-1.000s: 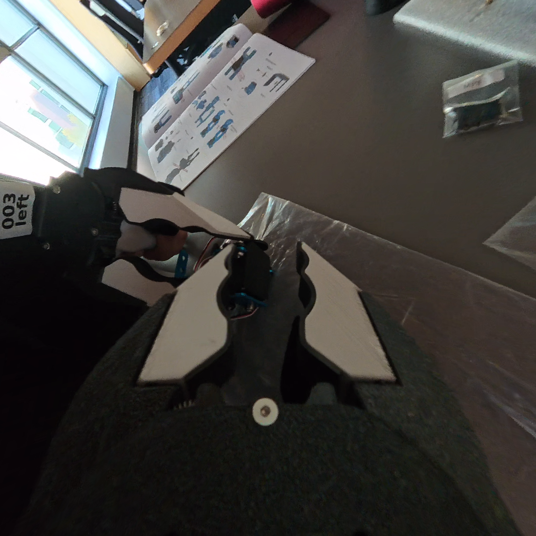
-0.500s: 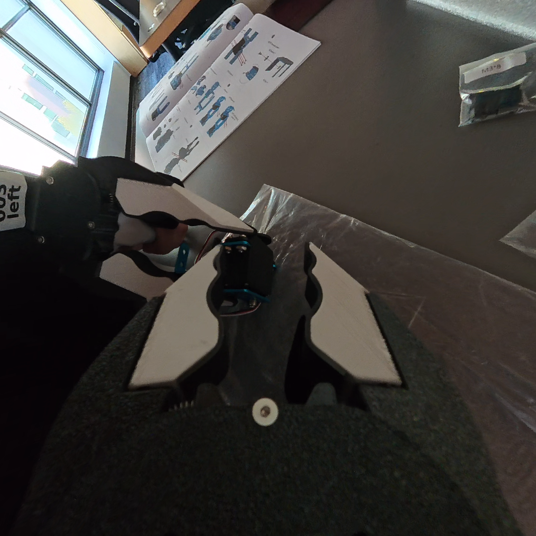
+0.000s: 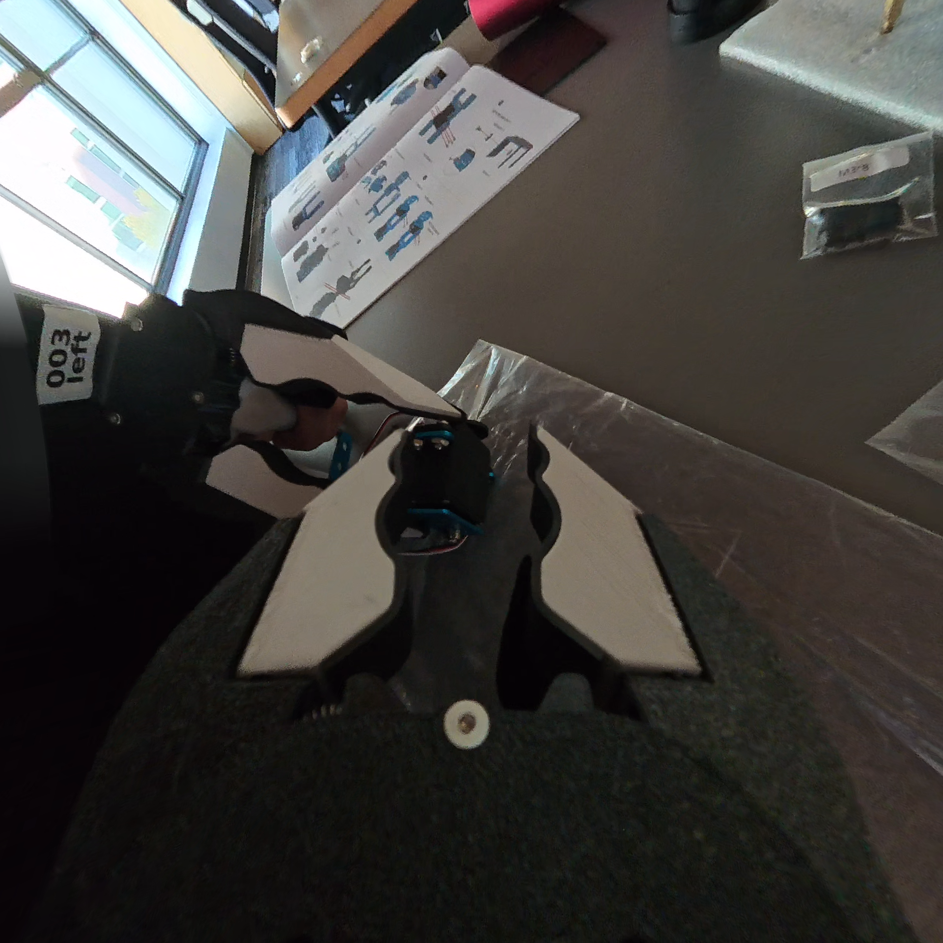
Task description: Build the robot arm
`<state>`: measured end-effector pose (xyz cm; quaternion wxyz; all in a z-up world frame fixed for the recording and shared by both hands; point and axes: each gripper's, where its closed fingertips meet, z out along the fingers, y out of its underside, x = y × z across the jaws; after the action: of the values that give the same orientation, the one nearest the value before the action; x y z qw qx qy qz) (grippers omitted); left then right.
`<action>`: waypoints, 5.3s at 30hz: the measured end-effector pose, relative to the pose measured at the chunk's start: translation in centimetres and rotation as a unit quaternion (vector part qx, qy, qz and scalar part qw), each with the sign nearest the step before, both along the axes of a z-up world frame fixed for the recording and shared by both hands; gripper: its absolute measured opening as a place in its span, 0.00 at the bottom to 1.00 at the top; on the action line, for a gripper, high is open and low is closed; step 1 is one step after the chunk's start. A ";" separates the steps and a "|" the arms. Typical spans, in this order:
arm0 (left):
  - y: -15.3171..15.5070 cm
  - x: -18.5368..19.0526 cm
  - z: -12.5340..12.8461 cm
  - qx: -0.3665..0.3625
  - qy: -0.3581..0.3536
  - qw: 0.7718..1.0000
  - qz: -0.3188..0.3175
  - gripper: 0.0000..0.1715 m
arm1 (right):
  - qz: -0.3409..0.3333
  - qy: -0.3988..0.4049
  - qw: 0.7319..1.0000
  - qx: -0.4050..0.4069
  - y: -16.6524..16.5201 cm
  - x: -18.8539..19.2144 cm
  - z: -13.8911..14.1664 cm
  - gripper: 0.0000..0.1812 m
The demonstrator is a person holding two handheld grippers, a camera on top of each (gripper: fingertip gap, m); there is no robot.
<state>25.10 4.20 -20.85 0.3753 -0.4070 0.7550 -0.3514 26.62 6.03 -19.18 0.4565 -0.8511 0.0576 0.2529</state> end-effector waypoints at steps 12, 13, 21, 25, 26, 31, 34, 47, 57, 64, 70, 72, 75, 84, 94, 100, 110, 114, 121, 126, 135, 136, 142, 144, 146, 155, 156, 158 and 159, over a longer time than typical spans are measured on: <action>0.0 0.1 0.0 -0.001 0.000 1.000 0.000 0.28 | -0.022 -0.001 1.000 -0.019 0.2 0.9 -1.1 0.26; 0.0 0.0 0.0 -0.001 0.000 1.000 -0.001 0.28 | -0.034 -0.005 0.999 -0.015 0.2 1.3 -0.9 0.18; 0.0 0.0 0.0 -0.002 -0.001 1.000 0.001 0.28 | 0.013 -0.019 1.000 -0.016 0.2 -0.7 -1.1 0.24; 0.1 0.0 0.0 0.001 -0.002 1.000 0.003 0.28 | 0.001 -0.005 1.000 -0.022 0.3 -0.2 -1.3 0.29; 0.1 0.0 0.0 0.002 -0.002 1.000 0.003 0.28 | -0.003 0.000 1.000 -0.022 0.3 -0.1 -1.3 0.29; 0.1 0.0 0.0 0.002 -0.002 1.000 0.003 0.28 | -0.005 0.000 1.000 -0.024 0.3 0.0 -1.4 0.30; 0.1 0.0 0.0 0.004 -0.002 1.000 0.003 0.28 | -0.007 0.002 1.000 -0.025 0.3 0.1 -1.3 0.29; -0.1 0.0 0.0 -0.004 0.000 1.000 0.001 0.28 | 0.004 -0.012 1.000 0.024 -0.4 0.3 0.6 0.26; -0.1 0.0 0.0 -0.003 0.000 1.000 -0.001 0.28 | -0.013 -0.052 0.998 0.016 0.1 0.7 0.0 0.23; -0.1 0.0 0.0 -0.002 -0.001 1.000 0.000 0.28 | -0.014 -0.077 0.997 0.004 0.3 0.6 -0.5 0.24; -0.1 0.0 0.0 -0.002 -0.001 1.000 0.001 0.28 | -0.009 -0.089 0.996 0.005 0.3 0.3 -0.4 0.23; -0.1 0.0 0.0 -0.001 -0.001 1.000 0.000 0.28 | -0.023 -0.097 0.995 0.009 0.2 0.9 -0.2 0.21; -0.1 0.0 0.0 -0.002 -0.001 1.000 0.001 0.28 | 0.003 -0.089 0.996 0.014 0.2 -0.3 -0.2 0.26; 0.2 -0.4 -0.1 0.030 -0.012 0.999 0.021 0.31 | 0.014 -0.046 0.999 0.020 0.2 -0.9 0.1 0.23; 0.1 -0.7 0.2 0.032 -0.021 0.999 0.037 0.26 | 0.036 0.014 0.999 0.019 0.3 -2.2 0.0 0.13; 0.1 -0.7 0.2 0.009 -0.012 0.999 0.032 0.25 | 0.021 -0.005 1.000 0.014 0.3 -1.2 -0.2 0.13; 0.1 -0.7 0.2 0.003 -0.009 0.999 0.030 0.25 | 0.004 -0.044 0.999 0.023 0.2 -0.4 0.1 0.11; 0.1 -0.7 0.2 0.004 -0.009 0.999 0.032 0.25 | 0.017 -0.055 0.998 0.009 0.1 -0.9 -0.5 0.17; 0.1 -0.7 0.3 0.003 -0.009 1.000 0.030 0.25 | 0.014 -0.063 0.998 0.021 0.1 -0.9 0.1 0.17; 0.2 -0.7 0.3 0.002 -0.008 0.999 0.030 0.25 | 0.007 -0.066 0.998 0.007 0.3 -0.5 -0.5 0.21; 0.1 -0.7 0.2 0.002 -0.008 1.000 0.029 0.25 | 0.012 -0.075 0.997 0.016 0.3 -0.9 -0.2 0.18; 0.1 -0.7 0.2 0.003 -0.009 1.000 0.029 0.25 | 0.005 -0.079 0.997 0.012 0.4 -0.5 -0.3 0.20; 0.1 -0.7 0.2 0.004 -0.009 1.000 0.028 0.25 | 0.000 -0.076 0.997 0.033 0.0 -0.3 0.6 0.18; 0.1 -0.7 0.2 0.003 -0.009 1.000 0.028 0.25 | 0.006 -0.091 0.996 0.013 0.1 -0.5 -0.3 0.17; 0.1 -0.7 0.2 0.003 -0.009 1.000 0.027 0.25 | 0.004 -0.096 0.995 0.015 0.2 -0.4 -0.3 0.15; 0.1 -0.7 0.2 0.003 -0.009 1.000 0.029 0.25 | 0.018 -0.101 0.995 0.013 0.1 -0.9 -0.4 0.18; 0.1 -0.7 0.2 0.003 -0.009 1.000 0.030 0.25 | 0.015 -0.099 0.995 0.012 0.2 -0.8 -0.3 0.18; 0.1 -0.7 0.2 0.002 -0.008 1.000 0.029 0.25 | -0.002 -0.091 0.996 0.010 0.2 0.0 -0.4 0.17; 0.1 -0.7 0.2 0.002 -0.009 1.000 0.029 0.25 | -0.005 -0.088 0.996 0.008 0.1 0.2 -0.4 0.18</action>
<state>24.44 4.30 -20.62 0.3928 -0.4252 0.7401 -0.3423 26.85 6.12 -19.61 0.4680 -0.8661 0.0195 0.1746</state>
